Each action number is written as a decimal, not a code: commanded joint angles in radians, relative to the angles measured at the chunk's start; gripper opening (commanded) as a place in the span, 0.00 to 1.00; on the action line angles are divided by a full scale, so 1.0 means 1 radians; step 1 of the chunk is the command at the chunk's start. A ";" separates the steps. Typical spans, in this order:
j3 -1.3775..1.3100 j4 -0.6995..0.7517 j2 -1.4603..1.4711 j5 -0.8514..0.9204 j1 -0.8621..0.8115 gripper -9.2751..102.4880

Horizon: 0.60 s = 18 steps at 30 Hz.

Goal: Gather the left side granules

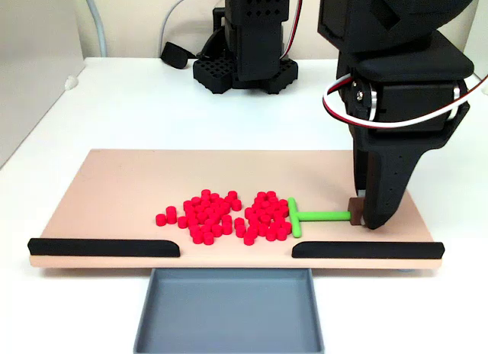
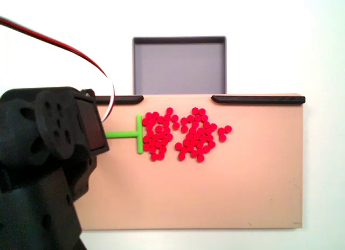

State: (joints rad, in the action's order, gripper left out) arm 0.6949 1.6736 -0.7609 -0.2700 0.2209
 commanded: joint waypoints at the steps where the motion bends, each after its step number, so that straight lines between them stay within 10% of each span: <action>1: -0.006 -0.005 0.003 0.011 -0.018 0.08; 18: 0.003 -0.005 0.006 0.048 -0.061 0.08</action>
State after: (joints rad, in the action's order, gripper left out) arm 0.6934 1.6736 -0.7578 -0.2286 0.1733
